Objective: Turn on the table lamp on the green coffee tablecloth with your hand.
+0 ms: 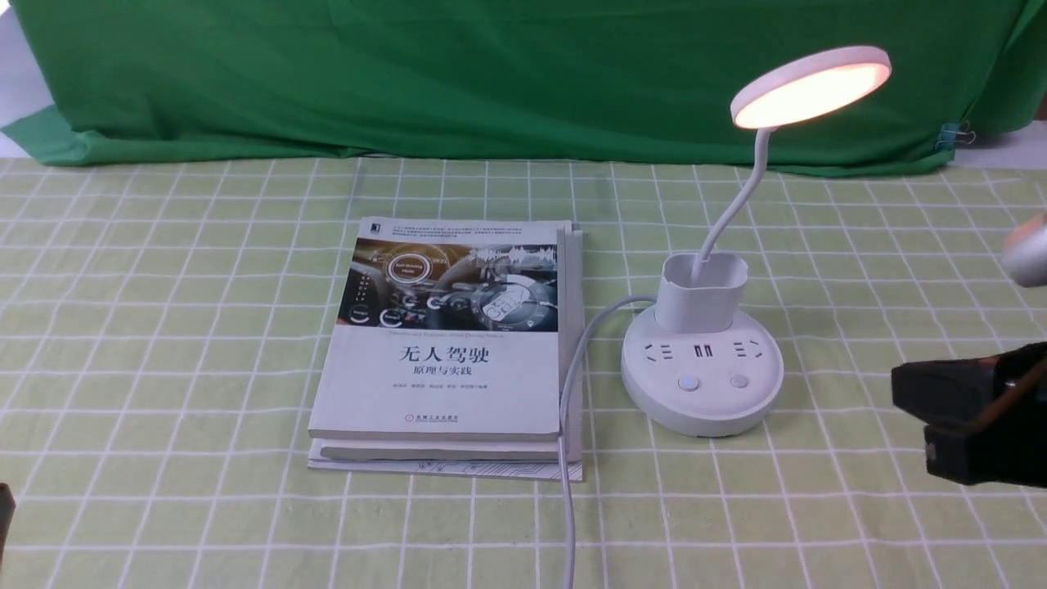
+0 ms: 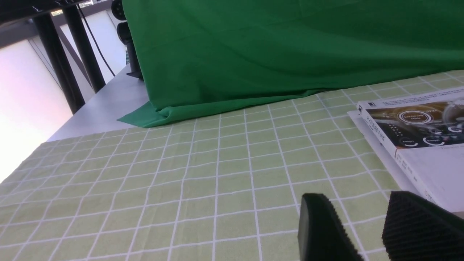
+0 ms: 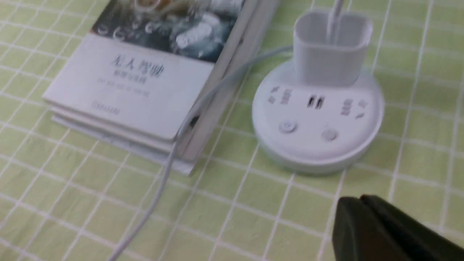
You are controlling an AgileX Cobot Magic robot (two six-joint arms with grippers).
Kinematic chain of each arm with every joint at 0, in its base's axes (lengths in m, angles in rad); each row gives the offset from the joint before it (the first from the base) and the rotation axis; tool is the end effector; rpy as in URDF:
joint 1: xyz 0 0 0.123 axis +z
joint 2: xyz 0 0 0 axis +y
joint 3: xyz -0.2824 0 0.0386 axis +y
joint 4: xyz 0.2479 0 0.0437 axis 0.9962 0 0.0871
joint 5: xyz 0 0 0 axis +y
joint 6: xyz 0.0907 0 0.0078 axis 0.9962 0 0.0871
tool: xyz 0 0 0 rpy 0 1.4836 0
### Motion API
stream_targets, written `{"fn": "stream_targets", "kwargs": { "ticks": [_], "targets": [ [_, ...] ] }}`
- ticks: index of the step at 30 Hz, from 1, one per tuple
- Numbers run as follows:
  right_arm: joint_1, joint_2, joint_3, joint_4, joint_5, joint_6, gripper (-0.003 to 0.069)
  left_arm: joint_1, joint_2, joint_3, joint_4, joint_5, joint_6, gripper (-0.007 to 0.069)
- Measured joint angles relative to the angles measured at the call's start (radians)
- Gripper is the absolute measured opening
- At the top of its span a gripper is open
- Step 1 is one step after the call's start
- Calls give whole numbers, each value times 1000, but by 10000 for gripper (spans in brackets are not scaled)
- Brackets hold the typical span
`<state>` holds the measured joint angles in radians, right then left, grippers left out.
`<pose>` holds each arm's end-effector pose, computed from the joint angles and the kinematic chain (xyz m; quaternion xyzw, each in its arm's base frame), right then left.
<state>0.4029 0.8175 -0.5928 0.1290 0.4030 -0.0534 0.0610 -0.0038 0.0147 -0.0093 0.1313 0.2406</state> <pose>0.1494 0.0687 0.2961 -0.1583 0.8548 0.1359 0.4752 0.0566 0.0033 0.1964 0.0622 0.7236 0.0997 0.6801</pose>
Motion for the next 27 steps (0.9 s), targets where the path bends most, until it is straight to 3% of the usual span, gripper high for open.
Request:
{"fn": "stream_targets", "kwargs": {
  "ticks": [2, 7, 10, 20, 27],
  "targets": [
    [-29, -53, 59, -5, -56, -24, 26, 0, 0, 0, 1, 0, 0, 242],
    [-207, -382, 392, -14, -283, -77, 26, 0, 0, 0, 2, 0, 0, 242],
    [-261, -550, 542, -14, -330, -110, 26, 0, 0, 0, 2, 0, 0, 242],
    [-312, -793, 600, -24, -182, -124, 25, 0, 0, 0, 2, 0, 0, 242],
    [-320, -816, 600, -26, -156, -124, 26, 0, 0, 0, 2, 0, 0, 242]
  ]
}}
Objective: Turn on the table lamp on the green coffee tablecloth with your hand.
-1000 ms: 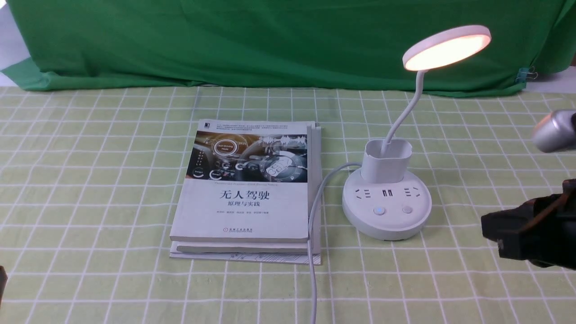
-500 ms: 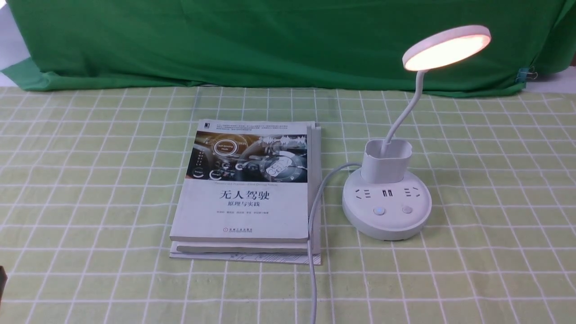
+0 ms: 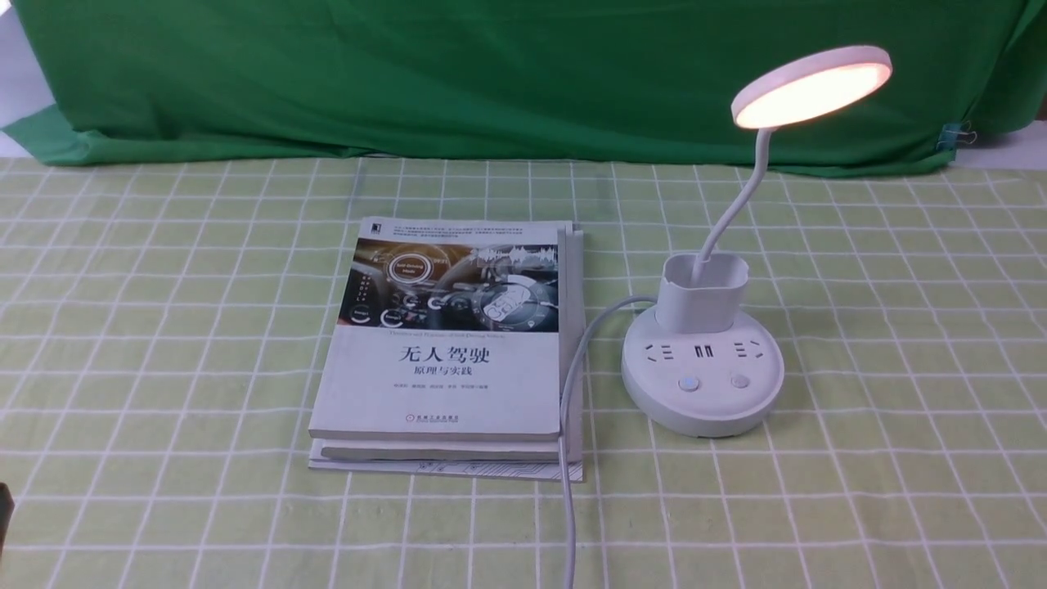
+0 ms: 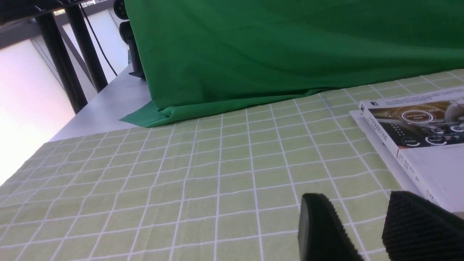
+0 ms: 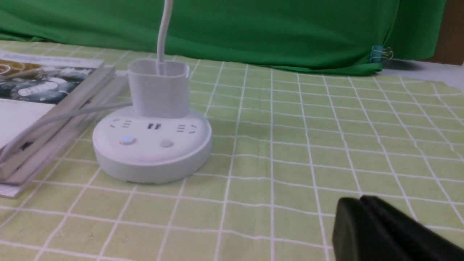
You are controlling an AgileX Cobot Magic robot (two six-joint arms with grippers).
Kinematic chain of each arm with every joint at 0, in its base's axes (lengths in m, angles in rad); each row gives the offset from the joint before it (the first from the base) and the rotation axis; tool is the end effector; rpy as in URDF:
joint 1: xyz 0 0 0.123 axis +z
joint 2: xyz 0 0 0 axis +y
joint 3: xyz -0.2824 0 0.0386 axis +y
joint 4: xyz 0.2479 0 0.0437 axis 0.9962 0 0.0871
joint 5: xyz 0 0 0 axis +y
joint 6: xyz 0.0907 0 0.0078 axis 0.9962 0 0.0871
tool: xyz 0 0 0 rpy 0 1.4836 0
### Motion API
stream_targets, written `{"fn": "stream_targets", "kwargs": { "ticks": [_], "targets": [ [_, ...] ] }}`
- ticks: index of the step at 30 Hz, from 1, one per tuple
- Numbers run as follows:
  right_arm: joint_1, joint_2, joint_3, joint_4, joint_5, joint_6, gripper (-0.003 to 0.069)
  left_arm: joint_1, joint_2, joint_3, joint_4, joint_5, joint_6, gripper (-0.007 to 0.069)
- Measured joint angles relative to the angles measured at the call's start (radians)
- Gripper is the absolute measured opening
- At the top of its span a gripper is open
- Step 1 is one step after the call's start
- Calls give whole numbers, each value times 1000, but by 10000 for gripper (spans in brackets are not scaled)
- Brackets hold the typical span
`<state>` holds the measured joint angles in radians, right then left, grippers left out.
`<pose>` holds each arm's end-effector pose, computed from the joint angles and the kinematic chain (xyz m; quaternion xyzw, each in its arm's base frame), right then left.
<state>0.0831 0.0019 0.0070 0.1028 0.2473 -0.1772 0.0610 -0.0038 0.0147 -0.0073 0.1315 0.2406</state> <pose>0.0553 0.0069 0.1883 -0.0693 0.7607 0.0114 0.6453 0.0566 0.0034 0.1964 0.0628 0.7236 0.1005 0.6799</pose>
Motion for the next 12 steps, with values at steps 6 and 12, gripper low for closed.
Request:
{"fn": "stream_targets", "kwargs": {
  "ticks": [6, 12],
  "targets": [
    [-23, 0, 0, 0, 4, 0, 31, 0, 0, 0, 0, 0, 0, 242],
    [-30, 0, 0, 0, 3, 0, 42, 0, 0, 0, 0, 0, 0, 242]
  ]
}}
